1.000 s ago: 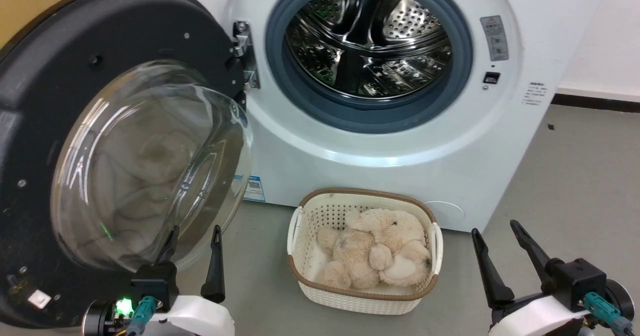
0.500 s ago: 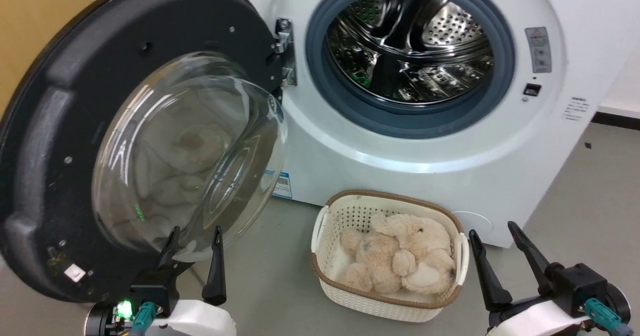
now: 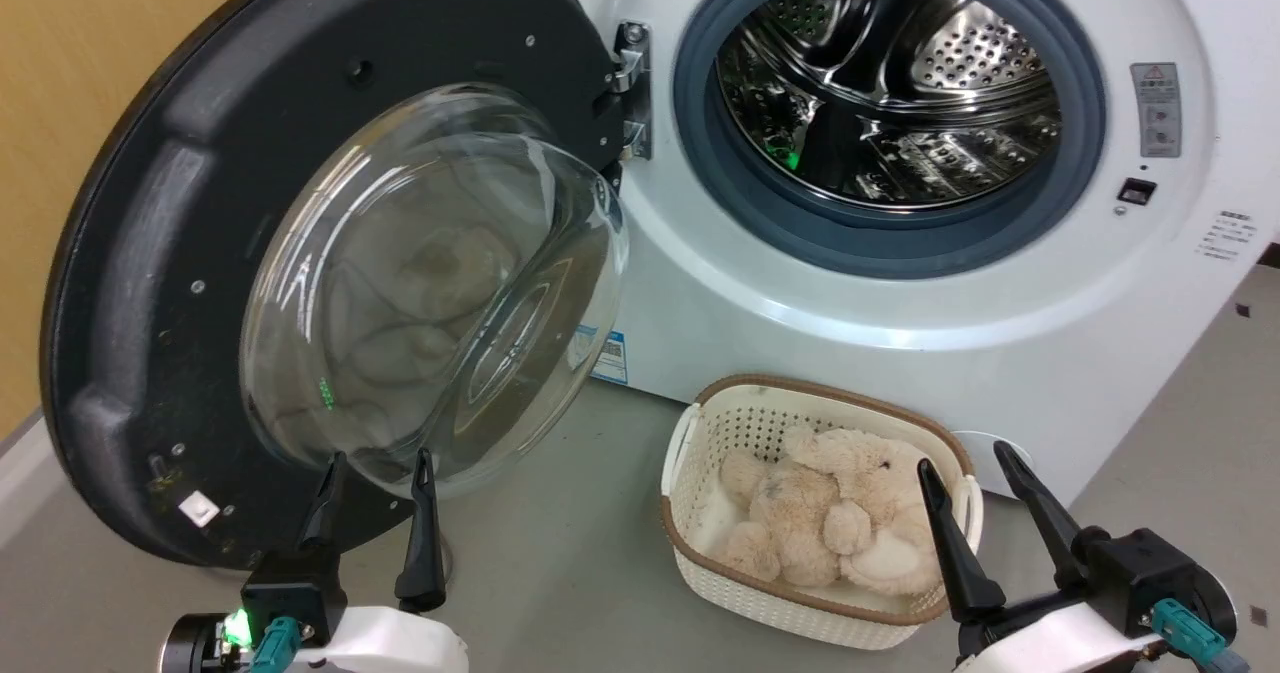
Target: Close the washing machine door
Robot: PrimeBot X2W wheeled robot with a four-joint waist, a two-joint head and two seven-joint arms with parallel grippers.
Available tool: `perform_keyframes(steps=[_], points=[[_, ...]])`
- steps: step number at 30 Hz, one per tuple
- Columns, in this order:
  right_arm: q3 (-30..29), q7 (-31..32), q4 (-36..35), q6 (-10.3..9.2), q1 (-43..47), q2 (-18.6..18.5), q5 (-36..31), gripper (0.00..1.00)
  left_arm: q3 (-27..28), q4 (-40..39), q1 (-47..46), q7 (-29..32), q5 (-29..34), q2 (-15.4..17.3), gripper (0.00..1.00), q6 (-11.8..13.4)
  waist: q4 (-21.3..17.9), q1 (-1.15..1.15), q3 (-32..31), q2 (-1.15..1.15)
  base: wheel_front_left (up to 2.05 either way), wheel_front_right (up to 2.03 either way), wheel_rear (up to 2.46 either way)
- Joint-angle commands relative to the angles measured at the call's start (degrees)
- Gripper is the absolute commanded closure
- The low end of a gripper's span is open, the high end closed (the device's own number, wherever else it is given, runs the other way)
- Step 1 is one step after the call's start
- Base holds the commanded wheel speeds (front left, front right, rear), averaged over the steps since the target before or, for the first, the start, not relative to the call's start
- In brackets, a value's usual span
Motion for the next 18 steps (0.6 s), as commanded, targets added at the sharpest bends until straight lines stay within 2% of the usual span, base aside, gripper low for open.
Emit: perform_keyframes(steps=[1, 18], points=[[0.36, -0.58, 0.24, 0.03, -0.68, -0.3, 0.84, 0.0, 0.05, -0.41, 1.0, -0.6, -0.54, 0.01, 0.0, 0.56, 0.51, 0.0, 0.12, 0.0, 0.0, 0.0, 0.0], [2.63, -2.61, 1.24, 0.03, -1.97, -1.22, 2.81, 0.0, -0.42, -1.56, 2.06, -2.64, -1.93, 0.01, 0.0, 2.35, 4.89, 0.0, 0.7, 0.0, 0.0, 0.0, 0.0]])
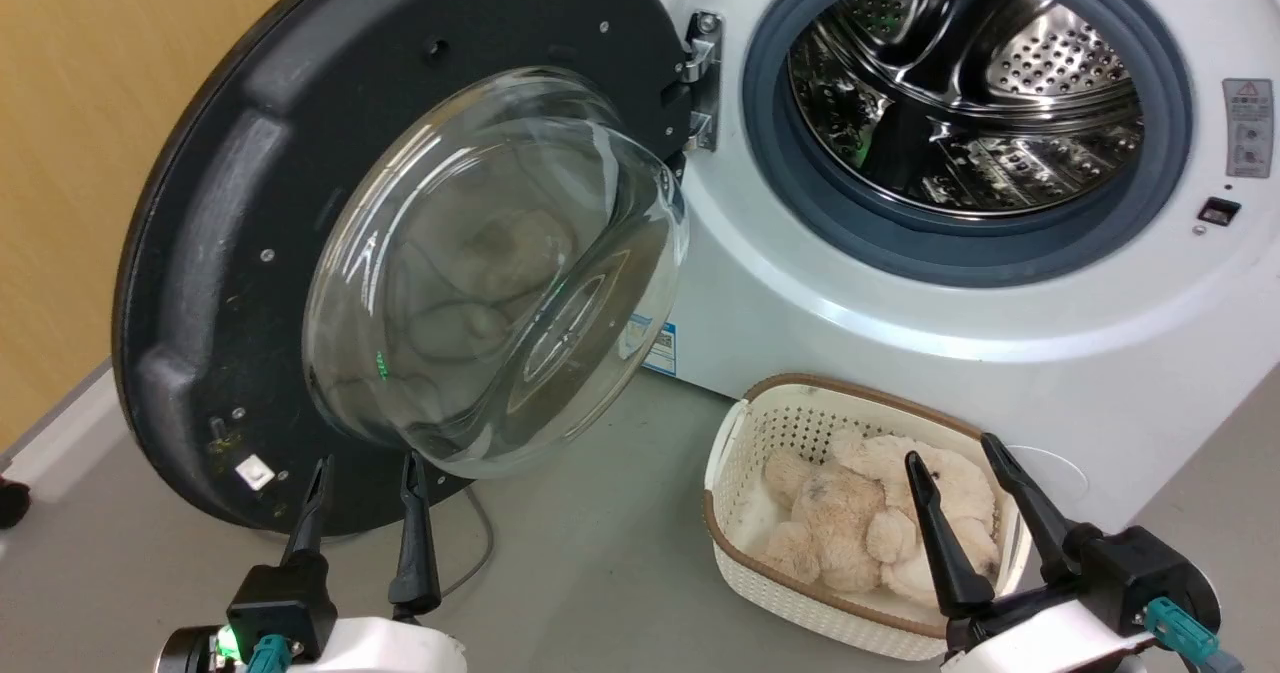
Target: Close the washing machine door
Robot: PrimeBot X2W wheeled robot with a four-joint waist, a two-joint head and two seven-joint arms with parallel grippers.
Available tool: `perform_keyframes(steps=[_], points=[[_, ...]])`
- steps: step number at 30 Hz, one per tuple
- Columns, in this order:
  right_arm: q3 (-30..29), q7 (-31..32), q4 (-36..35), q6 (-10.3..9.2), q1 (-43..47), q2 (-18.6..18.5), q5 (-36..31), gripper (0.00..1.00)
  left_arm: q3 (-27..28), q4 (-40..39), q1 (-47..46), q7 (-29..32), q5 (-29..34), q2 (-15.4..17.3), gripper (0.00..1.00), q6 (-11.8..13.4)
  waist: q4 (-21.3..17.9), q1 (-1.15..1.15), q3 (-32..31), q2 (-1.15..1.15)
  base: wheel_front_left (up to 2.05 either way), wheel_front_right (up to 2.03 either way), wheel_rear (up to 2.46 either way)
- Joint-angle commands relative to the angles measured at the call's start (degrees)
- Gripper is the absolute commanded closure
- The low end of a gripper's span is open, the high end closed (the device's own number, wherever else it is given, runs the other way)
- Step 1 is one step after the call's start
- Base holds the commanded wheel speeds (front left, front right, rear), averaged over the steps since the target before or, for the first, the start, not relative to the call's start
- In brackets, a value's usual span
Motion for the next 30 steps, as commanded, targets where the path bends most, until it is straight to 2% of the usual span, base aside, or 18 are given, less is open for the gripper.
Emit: perform_keyframes(steps=[1, 30], points=[[0.3, -0.7, 0.27, 0.03, -0.89, -0.43, 0.49, 0.0, -0.08, -0.31, 0.94, -0.7, -0.37, 0.01, 0.0, 0.56, 0.48, 0.0, 0.02, 0.0, 0.0, 0.0, 0.0], [3.22, -4.16, 0.82, 0.04, -1.39, -0.84, 3.32, 0.0, -0.32, -1.81, 2.23, -4.17, -2.62, 0.01, 0.0, 2.92, 7.51, 0.0, 0.23, 0.0, 0.0, 0.0, 0.0]])
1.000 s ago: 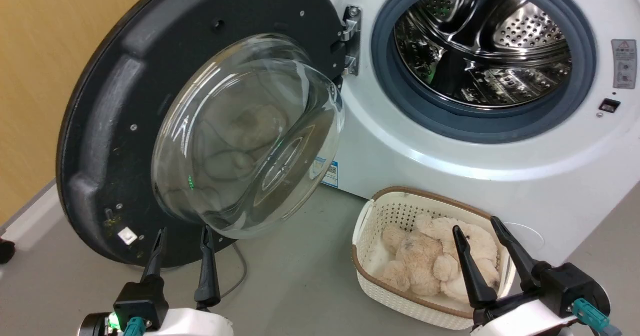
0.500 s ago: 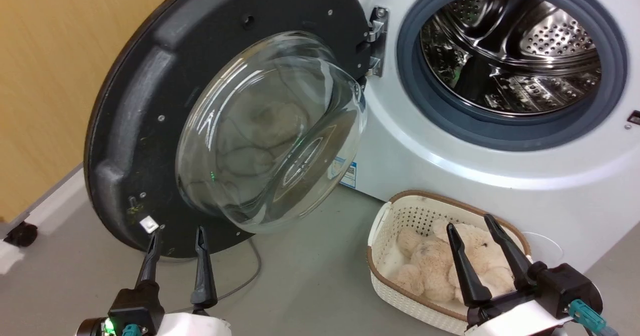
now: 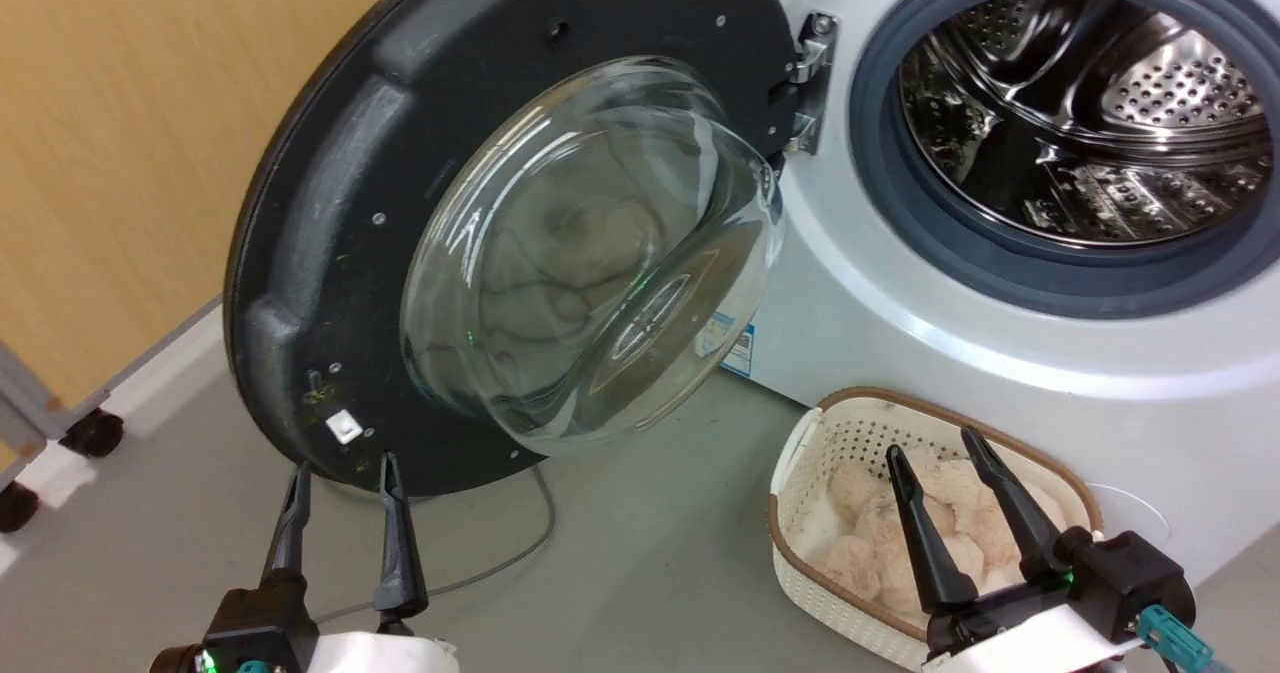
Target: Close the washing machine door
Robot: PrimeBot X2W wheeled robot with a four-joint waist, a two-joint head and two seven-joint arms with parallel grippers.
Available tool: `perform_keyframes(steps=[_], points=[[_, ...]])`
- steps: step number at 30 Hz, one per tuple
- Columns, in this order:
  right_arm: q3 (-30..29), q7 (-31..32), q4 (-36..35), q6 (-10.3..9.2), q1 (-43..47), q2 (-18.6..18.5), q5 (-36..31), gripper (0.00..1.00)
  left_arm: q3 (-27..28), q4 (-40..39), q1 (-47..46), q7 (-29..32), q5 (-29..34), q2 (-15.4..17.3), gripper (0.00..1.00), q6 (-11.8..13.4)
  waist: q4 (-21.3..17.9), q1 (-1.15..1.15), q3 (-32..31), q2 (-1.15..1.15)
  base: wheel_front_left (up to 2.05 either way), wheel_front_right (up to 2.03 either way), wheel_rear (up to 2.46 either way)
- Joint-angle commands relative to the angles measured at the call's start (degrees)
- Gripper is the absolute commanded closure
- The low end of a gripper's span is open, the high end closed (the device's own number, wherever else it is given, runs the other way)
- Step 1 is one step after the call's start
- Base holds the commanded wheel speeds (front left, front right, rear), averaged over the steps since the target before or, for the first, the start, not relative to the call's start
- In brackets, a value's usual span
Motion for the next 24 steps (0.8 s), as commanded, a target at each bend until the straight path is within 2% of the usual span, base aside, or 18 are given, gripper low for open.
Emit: perform_keyframes(steps=[1, 9, 10, 11, 12, 13, 17, 21, 24], points=[[0.27, -0.75, 0.2, 0.04, -0.65, -0.4, 0.43, 0.0, -0.1, -0.42, 0.95, -0.77, -0.58, 0.01, 0.0, 0.49, 0.59, 0.0, 0.02, 0.0, 0.0, 0.0, 0.0], [0.93, -1.69, 0.12, 0.05, -0.35, -0.64, 1.12, 0.0, -0.21, -0.86, 1.2, -1.71, -1.56, 0.01, 0.0, 1.14, 2.49, 0.0, 0.01, 0.0, 0.0, 0.0, 0.0], [0.95, -1.69, 0.11, 0.05, -0.31, -0.65, 1.13, 0.0, -0.21, -0.84, 1.24, -1.71, -1.85, 0.01, 0.09, 1.05, 2.48, 0.0, 0.01, 0.0, 0.0, 0.0, 0.0], [0.98, -1.69, 0.1, 0.05, -0.28, -0.67, 1.14, 0.0, -0.21, -0.78, 1.28, -1.71, -1.97, 0.01, 0.57, 0.94, 2.48, 0.0, -0.01, 0.0, 0.0, 0.0, 0.0], [0.99, -1.69, 0.09, 0.05, -0.25, -0.67, 1.15, 0.0, -0.21, -0.71, 1.31, -1.71, -2.04, 0.01, 0.9, 0.78, 2.47, 0.0, -0.01, 0.0, 0.0, 0.0, 0.0], [0.99, -1.69, 0.06, 0.05, -0.22, -0.66, 1.17, 0.0, -0.25, -0.61, 1.31, -1.71, -1.99, 0.01, 1.0, 0.52, 2.47, 0.0, -0.01, 0.0, 0.0, 0.0, 0.0], [0.84, -1.69, -0.02, 0.05, -0.04, -0.59, 1.16, 0.0, 0.12, -0.56, 1.03, -1.71, -1.37, 0.01, 1.0, -0.23, 2.44, 0.0, -0.06, 0.0, 0.0, 0.0, 0.0], [0.45, -1.69, -0.33, 0.05, 0.48, -0.38, 0.98, 0.0, 2.69, -2.2, -0.31, -1.71, -4.43, 0.01, 1.0, -0.7, 2.42, 0.0, -0.16, 0.0, 0.0, 0.0, 0.0], [0.12, -1.69, -0.84, 0.05, 1.18, -0.28, 0.69, 0.0, 6.42, -2.47, -2.69, -1.71, -6.35, 0.51, 1.0, -2.67, 2.33, 0.0, -0.18, 0.0, 0.0, 0.0, 0.0]])
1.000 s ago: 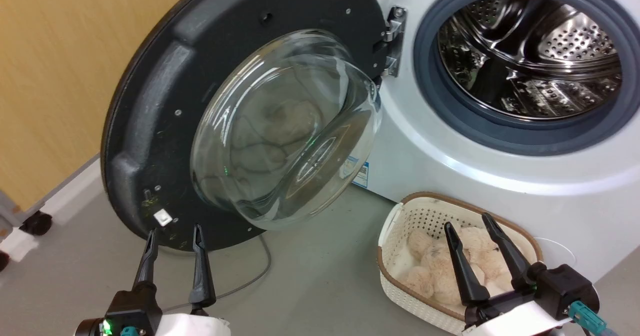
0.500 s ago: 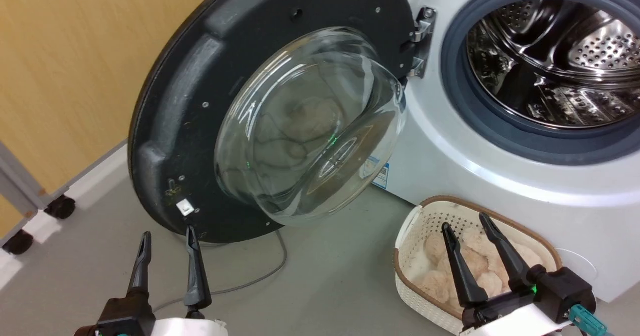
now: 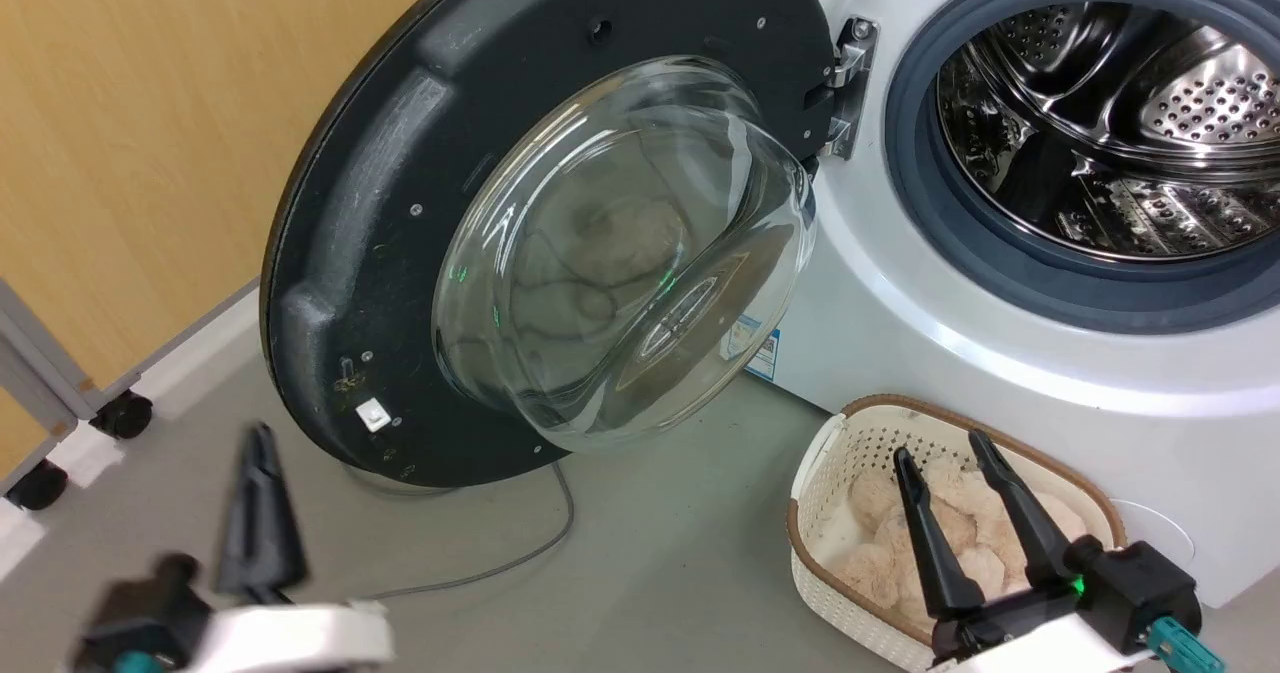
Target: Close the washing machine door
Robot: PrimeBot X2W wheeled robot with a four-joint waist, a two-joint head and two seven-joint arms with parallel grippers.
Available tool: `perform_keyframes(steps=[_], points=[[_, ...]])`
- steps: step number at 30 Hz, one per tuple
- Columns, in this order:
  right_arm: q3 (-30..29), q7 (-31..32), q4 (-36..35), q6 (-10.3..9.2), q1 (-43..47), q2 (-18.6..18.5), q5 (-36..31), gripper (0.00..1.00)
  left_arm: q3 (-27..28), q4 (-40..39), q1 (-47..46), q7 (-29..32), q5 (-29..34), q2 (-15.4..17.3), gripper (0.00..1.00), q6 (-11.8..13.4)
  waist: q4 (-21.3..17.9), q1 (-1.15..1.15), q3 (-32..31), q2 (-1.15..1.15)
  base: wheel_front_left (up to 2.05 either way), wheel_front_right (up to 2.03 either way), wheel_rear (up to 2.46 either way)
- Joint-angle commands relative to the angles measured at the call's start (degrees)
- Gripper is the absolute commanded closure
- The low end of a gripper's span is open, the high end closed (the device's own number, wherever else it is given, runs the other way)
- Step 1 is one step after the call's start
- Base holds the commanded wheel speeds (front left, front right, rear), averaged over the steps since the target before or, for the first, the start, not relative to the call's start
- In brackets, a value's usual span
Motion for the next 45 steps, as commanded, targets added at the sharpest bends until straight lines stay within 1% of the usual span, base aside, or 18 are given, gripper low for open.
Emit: perform_keyframes(steps=[1, 2, 5, 7, 10, 14, 16, 18, 20, 24, 26, 29, 32, 35, 41, 45], points=[[-0.52, -0.25, -0.64, 0.05, 0.92, 0.09, -0.38, 0.0, 2.59, 0.23, -3.05, -0.3, -0.7, 1.2, 1.0, -1.94, -0.13, 0.0, 0.14, 0.0, 0.0, 0.0, 0.0], [-0.52, -0.25, -0.64, 0.05, 0.92, 0.09, -0.38, 0.0, 2.59, 0.23, -3.05, -0.3, -0.7, 1.2, 1.0, -1.94, -0.13, 0.0, 0.14, 0.0, 0.0, 0.0, 0.0], [-1.55, -0.25, -1.29, 0.05, 1.83, 0.15, -0.83, 0.0, 6.28, 2.36, -7.06, -0.3, -3.05, 3.41, 1.0, -4.26, -0.32, 0.0, 0.29, 0.0, 0.0, 0.0, 0.0], [-2.2, -0.25, -1.55, 0.05, 2.56, 0.27, -1.14, 0.0, 8.91, 5.24, -10.26, 0.24, -6.31, 4.83, 1.0, -5.37, -0.47, 0.0, 0.27, 0.0, 0.0, 0.0, 0.0], [-2.35, -0.25, -2.07, 0.05, 3.13, 0.51, -1.44, 0.0, 13.87, 10.43, -15.96, 4.63, -15.1, 6.52, 1.0, -7.21, -1.4, 0.0, 0.62, 0.0, 0.0, 0.0, 0.0], [-2.1, -0.25, -2.4, 0.05, 2.96, 0.65, -1.8, 0.0, 19.57, 16.98, -22.67, 12.73, -26.85, 8.83, 1.0, -8.65, -2.92, 0.0, 1.4, 0.0, 0.0, 0.0, 0.0], [-2.06, -0.25, -2.53, 0.05, 2.8, 0.62, -1.91, 0.0, 21.43, 19.87, -25.24, 16.55, -31.3, 9.77, 1.0, -8.72, -3.51, 0.0, 1.85, 0.0, 0.0, 0.0, 0.0], [-2.11, -0.25, -2.68, 0.05, 2.66, 0.45, -2.1, 0.0, 23.06, 22.95, -27.56, 20.86, -36.14, 9.99, 1.0, -8.46, -3.95, 0.0, 2.24, 0.0, 0.0, 0.0, 0.0], [-1.91, -0.25, -2.8, 0.05, 2.42, 0.22, -2.21, 0.0, 24.41, 25.81, -29.19, 24.21, -39.29, 10.8, 1.0, -7.8, -4.5, 0.0, 2.68, 0.0, 0.0, 0.0, 0.0], [-1.84, -0.25, -2.83, 0.05, 1.97, 0.02, -2.31, 0.0, 27.14, 31.11, -32.15, 32.73, -47.35, 10.66, 1.0, -5.65, -5.35, 0.0, 3.29, 0.0, 0.0, 0.0, 0.0], [-1.92, -0.25, -2.92, 0.05, 1.78, -0.08, -2.34, 0.0, 26.91, 32.95, -32.62, 37.31, -49.54, 11.05, 1.0, -5.0, -5.6, 0.0, 3.67, 0.0, 0.0, 0.0, 0.0], [-1.99, -0.25, -2.98, 0.05, 1.56, -0.34, -2.29, 0.0, 26.27, 34.53, -32.58, 42.75, -51.83, 11.42, 1.0, -4.99, -5.9, 0.0, 4.01, 0.0, 0.0, 0.0, 0.0], [-2.11, -0.25, -2.88, 0.05, 1.33, -0.41, -2.27, 0.0, 25.63, 35.2, -31.99, 46.52, -53.1, 11.88, 1.0, -5.53, -6.17, 0.0, 4.17, 0.0, 0.0, 0.0, 0.0], [-2.3, -0.25, -2.78, 0.05, 1.3, -0.36, -2.21, 0.0, 24.86, 34.88, -31.27, 50.21, -54.64, 11.79, 1.0, -6.8, -6.32, 0.0, 3.99, 0.0, 0.0, 0.0, 0.0], [-3.36, -0.25, -2.6, 0.05, 1.65, 0.07, -2.15, 0.0, 22.31, 30.91, -27.9, 58.81, -58.03, 10.1, 1.0, -9.5, -6.37, 0.0, 2.82, 0.0, 0.0, 0.0, 0.0], [-4.3, -0.25, -2.63, 0.05, 2.14, 0.52, -2.08, 0.0, 19.4, 25.72, -23.89, 65.36, -59.84, 8.33, 1.0, -10.25, -6.59, 0.0, 1.6, 0.0, 0.0, 0.0, 0.0]])
